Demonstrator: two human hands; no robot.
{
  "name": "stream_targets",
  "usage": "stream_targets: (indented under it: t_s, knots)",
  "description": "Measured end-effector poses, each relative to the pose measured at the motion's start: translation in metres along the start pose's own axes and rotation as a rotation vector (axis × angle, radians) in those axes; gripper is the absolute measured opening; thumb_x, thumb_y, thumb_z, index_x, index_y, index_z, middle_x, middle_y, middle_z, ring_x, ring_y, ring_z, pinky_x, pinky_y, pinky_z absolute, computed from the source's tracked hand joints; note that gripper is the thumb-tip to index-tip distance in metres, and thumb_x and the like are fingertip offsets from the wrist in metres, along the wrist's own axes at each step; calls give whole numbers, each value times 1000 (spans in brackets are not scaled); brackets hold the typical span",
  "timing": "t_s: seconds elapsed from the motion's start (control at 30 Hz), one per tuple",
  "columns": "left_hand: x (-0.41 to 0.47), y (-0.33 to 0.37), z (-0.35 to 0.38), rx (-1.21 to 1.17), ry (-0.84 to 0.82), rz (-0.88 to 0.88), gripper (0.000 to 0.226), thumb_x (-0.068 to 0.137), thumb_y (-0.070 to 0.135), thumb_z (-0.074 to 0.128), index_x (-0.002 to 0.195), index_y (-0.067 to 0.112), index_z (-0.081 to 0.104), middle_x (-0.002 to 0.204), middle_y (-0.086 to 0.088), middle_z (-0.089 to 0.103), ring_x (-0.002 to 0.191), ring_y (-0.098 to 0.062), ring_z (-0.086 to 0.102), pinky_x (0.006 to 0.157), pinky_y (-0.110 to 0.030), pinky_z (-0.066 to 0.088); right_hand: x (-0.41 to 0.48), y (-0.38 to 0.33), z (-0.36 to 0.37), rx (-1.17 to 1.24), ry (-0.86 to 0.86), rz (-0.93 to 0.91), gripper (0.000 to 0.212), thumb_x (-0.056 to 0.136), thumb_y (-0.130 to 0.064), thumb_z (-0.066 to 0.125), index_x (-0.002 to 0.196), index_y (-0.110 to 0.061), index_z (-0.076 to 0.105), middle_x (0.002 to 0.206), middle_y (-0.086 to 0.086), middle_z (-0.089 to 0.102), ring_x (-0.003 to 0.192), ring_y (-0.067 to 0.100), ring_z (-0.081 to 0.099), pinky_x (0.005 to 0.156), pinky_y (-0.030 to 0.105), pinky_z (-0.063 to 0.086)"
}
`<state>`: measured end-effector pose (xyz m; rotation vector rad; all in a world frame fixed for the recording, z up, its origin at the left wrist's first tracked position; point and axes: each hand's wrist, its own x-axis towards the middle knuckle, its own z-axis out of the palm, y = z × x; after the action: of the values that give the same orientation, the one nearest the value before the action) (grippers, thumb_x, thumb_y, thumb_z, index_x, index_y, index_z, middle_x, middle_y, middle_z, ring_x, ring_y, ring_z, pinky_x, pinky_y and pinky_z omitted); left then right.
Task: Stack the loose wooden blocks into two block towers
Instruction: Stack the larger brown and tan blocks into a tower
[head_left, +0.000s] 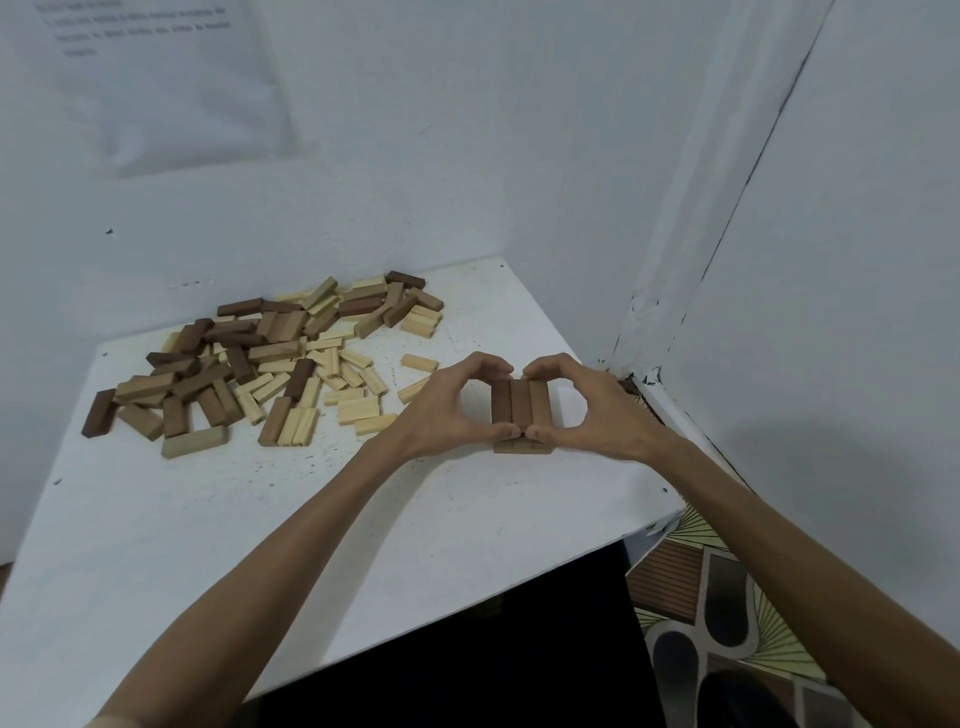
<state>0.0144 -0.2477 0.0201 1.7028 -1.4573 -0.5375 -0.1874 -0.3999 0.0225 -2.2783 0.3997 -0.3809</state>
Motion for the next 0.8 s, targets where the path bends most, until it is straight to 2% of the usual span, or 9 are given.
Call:
stream_targets:
  t_s: [0.1, 0.33, 0.6, 0.8]
  knots:
    - [1, -2, 0, -22, -11, -18, 71, 71, 25, 95, 131, 23, 57, 124, 11, 67, 121, -2, 60, 94, -5, 40, 0, 1, 2, 11, -1, 6, 64, 81, -36, 88, 135, -37, 53, 134, -21, 59, 133, 3, 51, 101, 21, 38]
    - [5, -3, 2, -18, -39, -12, 73, 72, 26, 95, 134, 27, 55, 124, 11, 67, 121, -8, 59, 83, -4, 36, -3, 2, 2, 16, 1, 10, 63, 83, -36, 87, 135, -40, 51, 136, -21, 57, 134, 5, 50, 101, 24, 39]
    - [7, -8, 3, 12, -43, -21, 75, 71, 29, 94, 134, 30, 54, 122, 13, 66, 119, -8, 59, 81, -4, 35, -4, 2, 2, 8, -1, 3, 66, 82, -36, 87, 138, -41, 50, 137, -22, 56, 133, 5, 51, 102, 28, 41]
    - [7, -9, 4, 13, -47, -31, 75, 71, 30, 95, 134, 29, 55, 121, 14, 65, 119, -6, 58, 82, -4, 35, -4, 2, 2, 2, 2, 8, 69, 82, -38, 87, 140, -43, 49, 137, -20, 56, 134, 7, 51, 106, 36, 44]
